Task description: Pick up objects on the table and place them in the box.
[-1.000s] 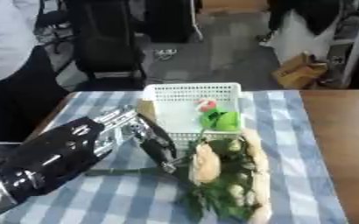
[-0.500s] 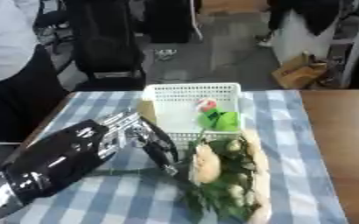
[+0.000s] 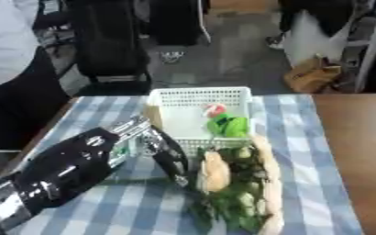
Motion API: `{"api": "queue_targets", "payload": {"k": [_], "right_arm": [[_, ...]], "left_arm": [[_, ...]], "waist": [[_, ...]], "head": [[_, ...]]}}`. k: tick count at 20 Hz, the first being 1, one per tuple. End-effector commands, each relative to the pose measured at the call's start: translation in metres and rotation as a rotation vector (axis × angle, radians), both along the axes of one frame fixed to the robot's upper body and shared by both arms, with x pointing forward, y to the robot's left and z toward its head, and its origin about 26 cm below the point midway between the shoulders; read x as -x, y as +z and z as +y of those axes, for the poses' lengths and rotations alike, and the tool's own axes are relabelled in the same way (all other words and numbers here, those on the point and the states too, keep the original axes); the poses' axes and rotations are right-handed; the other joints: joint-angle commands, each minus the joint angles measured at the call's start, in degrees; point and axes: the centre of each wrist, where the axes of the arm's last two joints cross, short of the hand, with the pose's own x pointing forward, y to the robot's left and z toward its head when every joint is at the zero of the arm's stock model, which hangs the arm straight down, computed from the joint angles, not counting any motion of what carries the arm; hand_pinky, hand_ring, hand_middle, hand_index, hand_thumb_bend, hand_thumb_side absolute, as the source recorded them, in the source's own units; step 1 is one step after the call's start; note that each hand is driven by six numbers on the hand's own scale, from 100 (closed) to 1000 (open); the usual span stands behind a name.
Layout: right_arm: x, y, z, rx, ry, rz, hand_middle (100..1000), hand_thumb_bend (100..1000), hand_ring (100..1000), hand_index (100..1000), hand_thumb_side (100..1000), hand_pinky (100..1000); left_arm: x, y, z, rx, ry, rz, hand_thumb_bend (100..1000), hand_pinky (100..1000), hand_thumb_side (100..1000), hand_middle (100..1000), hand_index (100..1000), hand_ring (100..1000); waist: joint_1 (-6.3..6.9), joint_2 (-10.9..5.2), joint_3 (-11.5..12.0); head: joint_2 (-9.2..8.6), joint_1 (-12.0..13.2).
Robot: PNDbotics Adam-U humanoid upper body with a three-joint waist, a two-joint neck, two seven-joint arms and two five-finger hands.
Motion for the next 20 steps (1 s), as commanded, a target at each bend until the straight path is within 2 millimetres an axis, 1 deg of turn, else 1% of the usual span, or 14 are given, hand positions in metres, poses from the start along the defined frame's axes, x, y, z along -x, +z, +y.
{"api": "queue_targets", "payload": {"k": [1,6,13,20], "right_arm": [[-0.0015,0.0101,-0.0021,0.029,0.014,-0.023,616,100,769,628,959,723],[-0.0011,0.0093,-0.0018,0.032,0.015,-0.021,616,100,769,627,959,723],[-0.0006,0.0091,-0.0023,0.033,0.013,-0.019,616,100,769,626,957,723],[-0.0007,0.0095,-0.0026,0.031,0.013,-0.021,616,100,769,625,956,723]], "left_arm": [[-0.0055,0.0110,0.0026,-0.006,0.002,-0.032,673,993,1000,1000,1000,1000],[-0.0068,0.0163,0.0042,-0.021,0.010,-0.059,664,994,1000,1000,1000,1000],[-0.0063,0.0198,0.0066,-0.045,0.022,-0.086,679,993,1000,1000,1000,1000],[-0.0084,0.0127,0.0075,-0.076,0.023,-0.086,683,993,1000,1000,1000,1000]], "waist": [[-0.27,-0.77,-0.1],[-0.28,-0.78,0.2],[-0.25,-0.87,0.3],[-0.31,-0.84,0.3]], "head": [[-0.91,0.1],[-0.75,0.1],[-0.96,0.1],[-0.88,0.1]]}}
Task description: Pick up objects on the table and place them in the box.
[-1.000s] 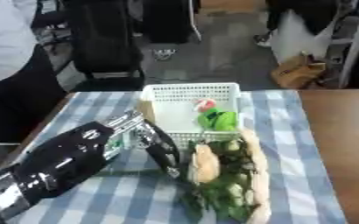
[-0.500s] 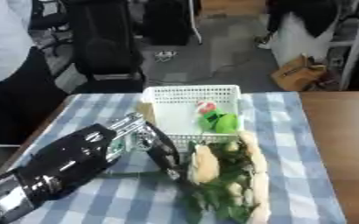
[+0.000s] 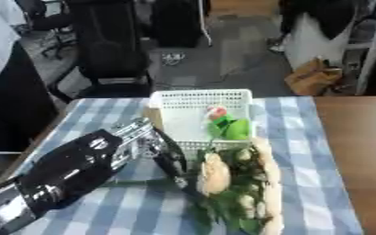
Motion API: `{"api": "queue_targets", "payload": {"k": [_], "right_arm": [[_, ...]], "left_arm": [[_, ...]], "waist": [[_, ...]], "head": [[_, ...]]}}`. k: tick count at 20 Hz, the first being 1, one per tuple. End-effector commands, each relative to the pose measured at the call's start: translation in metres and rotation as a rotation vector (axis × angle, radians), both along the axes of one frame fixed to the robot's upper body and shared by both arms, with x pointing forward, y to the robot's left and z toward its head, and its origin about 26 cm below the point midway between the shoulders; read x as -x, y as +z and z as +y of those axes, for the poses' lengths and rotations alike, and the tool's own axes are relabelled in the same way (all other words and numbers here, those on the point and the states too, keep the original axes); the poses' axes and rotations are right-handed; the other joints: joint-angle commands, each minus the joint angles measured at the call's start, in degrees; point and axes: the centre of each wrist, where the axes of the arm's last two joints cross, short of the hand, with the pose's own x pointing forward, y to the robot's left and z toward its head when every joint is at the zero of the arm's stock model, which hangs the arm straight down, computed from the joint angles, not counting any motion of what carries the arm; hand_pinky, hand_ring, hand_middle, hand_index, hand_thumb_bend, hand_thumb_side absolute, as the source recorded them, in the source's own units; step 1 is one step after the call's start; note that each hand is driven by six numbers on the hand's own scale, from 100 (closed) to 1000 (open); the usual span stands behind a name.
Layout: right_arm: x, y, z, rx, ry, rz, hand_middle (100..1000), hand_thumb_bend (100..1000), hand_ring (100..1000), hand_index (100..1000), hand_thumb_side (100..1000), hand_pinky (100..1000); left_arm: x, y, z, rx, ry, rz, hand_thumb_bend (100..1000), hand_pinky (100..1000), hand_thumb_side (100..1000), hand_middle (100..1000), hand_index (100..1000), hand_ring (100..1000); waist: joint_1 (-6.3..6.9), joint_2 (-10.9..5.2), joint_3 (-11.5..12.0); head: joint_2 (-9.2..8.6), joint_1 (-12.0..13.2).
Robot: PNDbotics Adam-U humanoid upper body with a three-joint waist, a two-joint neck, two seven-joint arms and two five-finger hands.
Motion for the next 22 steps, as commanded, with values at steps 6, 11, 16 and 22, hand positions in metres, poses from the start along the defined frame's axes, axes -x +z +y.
{"api": "queue_targets", "payload": {"k": [6,11,16,22], "right_arm": [[-0.001,0.010,-0.003,0.024,0.010,-0.022,615,100,768,624,956,723],[-0.001,0.010,-0.004,0.019,0.011,-0.022,616,100,768,624,946,723],[0.000,0.010,-0.004,0.017,0.012,-0.022,616,100,768,624,946,723],[0.000,0.010,-0.003,0.018,0.014,-0.021,616,100,769,624,945,723]], "left_arm": [[-0.007,0.001,0.002,-0.015,-0.015,-0.005,694,989,1000,1000,1000,1000],[-0.008,-0.004,-0.001,-0.021,-0.032,0.007,694,971,1000,1000,1000,1000],[-0.008,-0.008,-0.005,-0.019,-0.043,0.015,681,916,1000,982,1000,1000],[-0.009,-0.005,-0.009,-0.023,-0.039,-0.001,498,829,949,824,886,821]], "waist": [[-0.38,-0.81,0.0],[-0.42,-0.87,0.0],[-0.44,-0.88,-0.1],[-0.45,-0.88,0.0]], "head": [[-0.57,0.1],[-0.57,0.1],[-0.63,0.1],[-0.48,0.1]]}}
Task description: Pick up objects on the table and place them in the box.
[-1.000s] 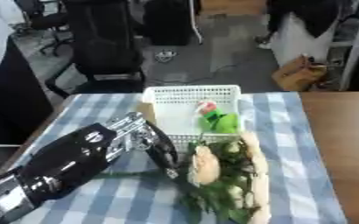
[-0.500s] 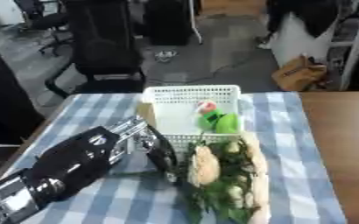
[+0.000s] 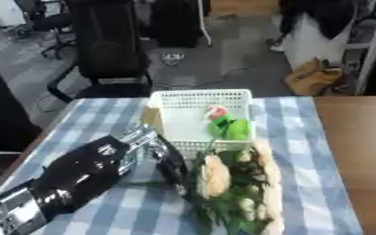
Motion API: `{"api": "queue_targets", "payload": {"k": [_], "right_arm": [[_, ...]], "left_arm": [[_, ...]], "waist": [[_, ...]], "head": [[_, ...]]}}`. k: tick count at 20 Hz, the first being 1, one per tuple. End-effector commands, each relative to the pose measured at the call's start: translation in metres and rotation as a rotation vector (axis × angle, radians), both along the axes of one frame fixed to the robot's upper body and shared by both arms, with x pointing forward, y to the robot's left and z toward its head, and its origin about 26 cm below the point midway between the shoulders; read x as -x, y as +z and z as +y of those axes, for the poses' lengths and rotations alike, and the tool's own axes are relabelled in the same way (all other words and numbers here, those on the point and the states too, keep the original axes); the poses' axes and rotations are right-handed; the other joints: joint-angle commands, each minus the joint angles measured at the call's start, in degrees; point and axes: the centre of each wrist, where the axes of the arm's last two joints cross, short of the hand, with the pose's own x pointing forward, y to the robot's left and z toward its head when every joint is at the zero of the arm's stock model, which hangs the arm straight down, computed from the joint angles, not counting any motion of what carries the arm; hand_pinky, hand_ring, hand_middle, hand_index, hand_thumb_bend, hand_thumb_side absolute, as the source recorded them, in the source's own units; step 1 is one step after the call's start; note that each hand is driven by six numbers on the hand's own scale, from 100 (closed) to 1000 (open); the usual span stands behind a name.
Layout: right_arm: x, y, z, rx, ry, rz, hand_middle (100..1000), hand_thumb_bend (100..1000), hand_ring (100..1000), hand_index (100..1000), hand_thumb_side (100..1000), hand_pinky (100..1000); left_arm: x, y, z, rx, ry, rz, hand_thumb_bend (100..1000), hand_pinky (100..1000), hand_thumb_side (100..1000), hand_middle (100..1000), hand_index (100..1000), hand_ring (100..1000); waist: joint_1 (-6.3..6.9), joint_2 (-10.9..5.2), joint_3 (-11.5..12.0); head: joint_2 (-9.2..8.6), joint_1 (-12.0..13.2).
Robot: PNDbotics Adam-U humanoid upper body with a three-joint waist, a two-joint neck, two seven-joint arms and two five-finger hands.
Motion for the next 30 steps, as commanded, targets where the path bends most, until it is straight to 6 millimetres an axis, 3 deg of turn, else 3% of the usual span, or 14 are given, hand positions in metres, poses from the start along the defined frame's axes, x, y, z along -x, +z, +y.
{"api": "queue_targets", "payload": {"k": [1,2,3,4,5,6,7,8,14,22,30], "right_arm": [[0.000,0.009,-0.003,0.031,0.010,-0.019,615,100,768,624,946,723],[0.000,0.009,-0.003,0.032,0.010,-0.018,615,100,768,624,945,723],[0.000,0.009,-0.003,0.031,0.010,-0.018,615,100,768,624,945,723],[0.000,0.009,-0.003,0.032,0.010,-0.018,615,100,768,624,946,723],[0.000,0.009,-0.003,0.032,0.010,-0.018,615,100,768,624,946,723],[0.000,0.009,-0.003,0.032,0.011,-0.017,615,100,769,624,944,723],[0.000,0.009,-0.003,0.032,0.011,-0.017,615,100,769,624,944,723],[0.000,0.009,-0.003,0.033,0.011,-0.017,615,100,769,624,943,723],[0.000,0.008,-0.003,0.034,0.011,-0.015,614,100,769,624,933,723],[0.001,0.009,-0.004,0.032,0.008,-0.014,614,100,769,624,926,723],[0.001,0.009,-0.004,0.031,0.005,-0.013,614,100,769,624,922,723]], "left_arm": [[-0.006,0.017,0.001,-0.001,0.013,-0.050,441,806,899,788,832,785],[-0.007,0.021,0.000,-0.003,0.021,-0.063,363,719,825,721,760,708],[-0.007,0.023,-0.001,-0.004,0.028,-0.075,363,719,825,721,760,708],[-0.007,0.026,-0.002,-0.004,0.037,-0.086,256,462,694,580,636,548],[-0.007,0.028,-0.003,-0.002,0.047,-0.096,256,462,694,580,636,548],[-0.007,0.031,-0.003,-0.001,0.059,-0.105,131,271,606,453,531,421],[-0.007,0.032,-0.003,0.002,0.072,-0.110,131,271,606,453,531,421],[-0.008,0.034,-0.004,0.005,0.085,-0.116,100,116,543,352,450,319],[-0.006,0.044,-0.006,0.044,0.127,-0.127,100,100,544,208,362,174],[-0.002,0.048,-0.009,0.078,0.112,-0.110,100,100,576,139,349,111],[-0.001,0.050,-0.008,0.115,0.096,-0.079,100,100,604,125,347,100]], "waist": [[-0.43,-0.89,0.0],[-0.43,-0.93,0.0],[-0.43,-0.95,0.0],[-0.43,-0.98,0.0],[-0.43,-0.99,0.0],[-0.43,-1.01,0.0],[-0.43,-1.02,0.0],[-0.43,-1.02,0.0],[-0.39,-1.09,0.1],[-0.33,-1.19,0.1],[-0.30,-1.19,0.3]], "head": [[-0.46,0.1],[-0.48,0.1],[-0.50,0.1],[-0.58,0.1],[-0.65,0.1],[-0.68,0.1],[-0.69,0.1],[-0.70,0.1],[-0.64,0.1],[-0.60,0.2],[-0.51,0.3]]}}
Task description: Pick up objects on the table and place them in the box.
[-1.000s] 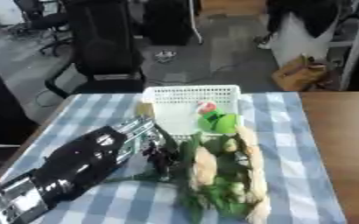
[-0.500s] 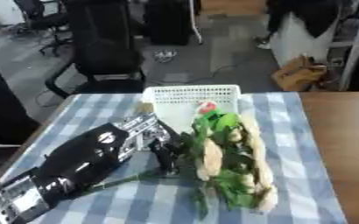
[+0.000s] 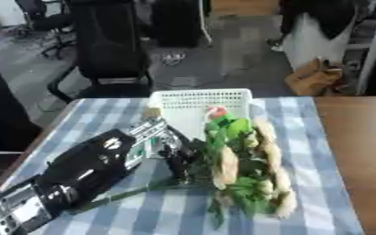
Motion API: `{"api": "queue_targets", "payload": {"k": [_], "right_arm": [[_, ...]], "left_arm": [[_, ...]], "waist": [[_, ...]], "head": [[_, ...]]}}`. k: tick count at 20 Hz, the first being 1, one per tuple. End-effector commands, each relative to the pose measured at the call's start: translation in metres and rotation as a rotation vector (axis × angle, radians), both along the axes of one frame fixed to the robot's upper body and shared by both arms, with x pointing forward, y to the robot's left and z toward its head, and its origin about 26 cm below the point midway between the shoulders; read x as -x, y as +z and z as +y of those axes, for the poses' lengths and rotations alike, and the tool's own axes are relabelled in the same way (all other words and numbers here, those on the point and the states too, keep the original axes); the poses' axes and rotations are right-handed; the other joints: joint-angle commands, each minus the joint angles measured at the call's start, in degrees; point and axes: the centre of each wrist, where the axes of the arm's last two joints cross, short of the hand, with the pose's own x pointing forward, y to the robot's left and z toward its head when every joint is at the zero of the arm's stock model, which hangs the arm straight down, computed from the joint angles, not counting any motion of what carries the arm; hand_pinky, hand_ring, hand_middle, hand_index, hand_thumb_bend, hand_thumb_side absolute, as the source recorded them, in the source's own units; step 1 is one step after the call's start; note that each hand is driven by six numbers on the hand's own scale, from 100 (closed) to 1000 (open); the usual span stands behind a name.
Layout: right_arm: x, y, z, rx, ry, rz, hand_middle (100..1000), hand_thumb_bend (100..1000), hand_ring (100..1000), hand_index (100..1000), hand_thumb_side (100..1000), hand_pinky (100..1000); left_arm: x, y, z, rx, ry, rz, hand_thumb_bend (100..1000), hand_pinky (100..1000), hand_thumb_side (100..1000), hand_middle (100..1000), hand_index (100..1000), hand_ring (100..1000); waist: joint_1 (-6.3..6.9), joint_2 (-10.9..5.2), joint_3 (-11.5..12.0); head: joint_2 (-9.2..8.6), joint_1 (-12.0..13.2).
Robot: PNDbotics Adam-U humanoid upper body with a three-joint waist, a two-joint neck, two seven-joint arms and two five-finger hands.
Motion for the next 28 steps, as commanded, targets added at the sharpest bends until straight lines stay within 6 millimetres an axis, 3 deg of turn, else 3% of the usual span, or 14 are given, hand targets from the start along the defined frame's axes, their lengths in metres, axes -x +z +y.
{"api": "queue_targets", "payload": {"k": [1,14,28], "right_arm": [[-0.001,0.009,-0.003,0.027,0.006,-0.021,614,100,769,623,921,722],[-0.001,0.009,-0.002,0.031,0.006,-0.019,614,100,769,623,915,722],[0.000,0.009,-0.002,0.028,0.005,-0.017,614,100,769,623,912,722]], "left_arm": [[-0.005,0.019,0.010,0.007,0.004,-0.031,100,100,606,124,346,100],[-0.003,0.046,0.013,0.095,-0.020,-0.043,100,100,584,113,347,100],[0.009,0.085,0.003,0.234,-0.015,-0.053,100,100,535,102,349,100]], "waist": [[-0.30,-1.19,0.1],[-0.21,-1.23,0.3],[-0.18,-1.31,0.2]], "head": [[-0.46,0.1],[-0.30,-0.2],[-0.46,-0.2]]}}
